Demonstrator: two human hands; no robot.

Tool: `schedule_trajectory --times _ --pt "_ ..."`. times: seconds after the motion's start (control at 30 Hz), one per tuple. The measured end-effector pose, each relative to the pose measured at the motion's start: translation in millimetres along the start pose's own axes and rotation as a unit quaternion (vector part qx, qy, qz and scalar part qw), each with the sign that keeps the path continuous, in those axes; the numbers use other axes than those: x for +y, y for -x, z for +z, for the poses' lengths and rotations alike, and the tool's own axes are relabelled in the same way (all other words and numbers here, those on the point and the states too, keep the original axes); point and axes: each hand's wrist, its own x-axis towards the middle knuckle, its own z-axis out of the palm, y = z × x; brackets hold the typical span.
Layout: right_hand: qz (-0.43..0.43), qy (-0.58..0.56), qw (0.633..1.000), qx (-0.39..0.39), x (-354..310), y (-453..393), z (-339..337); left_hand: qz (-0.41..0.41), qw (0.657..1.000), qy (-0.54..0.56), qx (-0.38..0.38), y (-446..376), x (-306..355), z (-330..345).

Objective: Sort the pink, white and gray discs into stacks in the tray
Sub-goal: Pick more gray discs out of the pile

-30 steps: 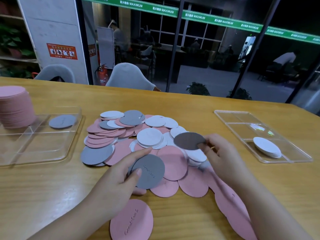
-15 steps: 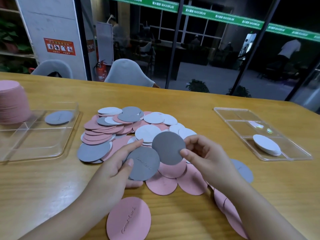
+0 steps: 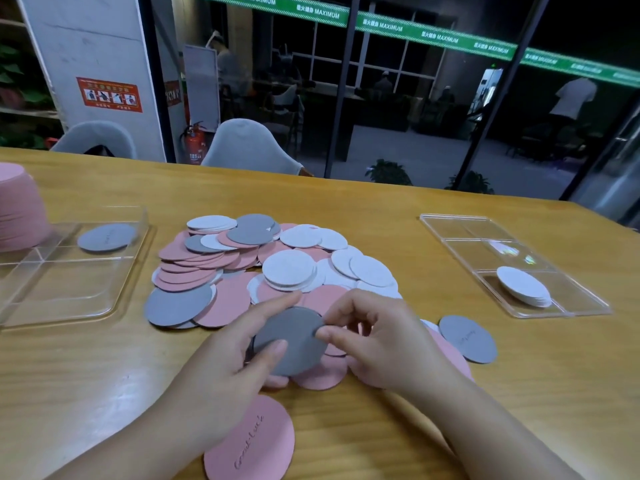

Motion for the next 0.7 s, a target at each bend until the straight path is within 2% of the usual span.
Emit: schedule_trajectory --times 0.13,0.27,0.37,0.5,0.6,0.7 --pt "0.068 0.141 0.987 -0.025 4.6 -3.7 -39.7 0.001 0.999 -0.037 -0.002 1.4 1.4 0.3" --pt "0.211 0.287 0.932 -0.071 32.2 -0.2 -78.5 0.007 0.999 -0.045 -0.008 3.0 2.6 2.0" --pt "0.301 0.296 0.9 -0.112 43.0 11.3 -99.1 0.009 0.999 -0.048 -0.008 3.1 1.6 0.8" --pt "0.353 0.269 0.883 -0.15 50.6 22.5 -113.4 0.013 0.998 -0.053 -0.008 2.7 2.0 2.3" --pt "0.377 0.319 0.86 -0.128 56.9 23.2 -115.8 0.009 0.999 -0.05 -0.003 3.4 1.7 3.6" --pt "0.353 0.319 0.878 -0.05 58.7 19.6 -113.3 0.006 0.999 -0.042 0.001 3.5 0.2 4.1"
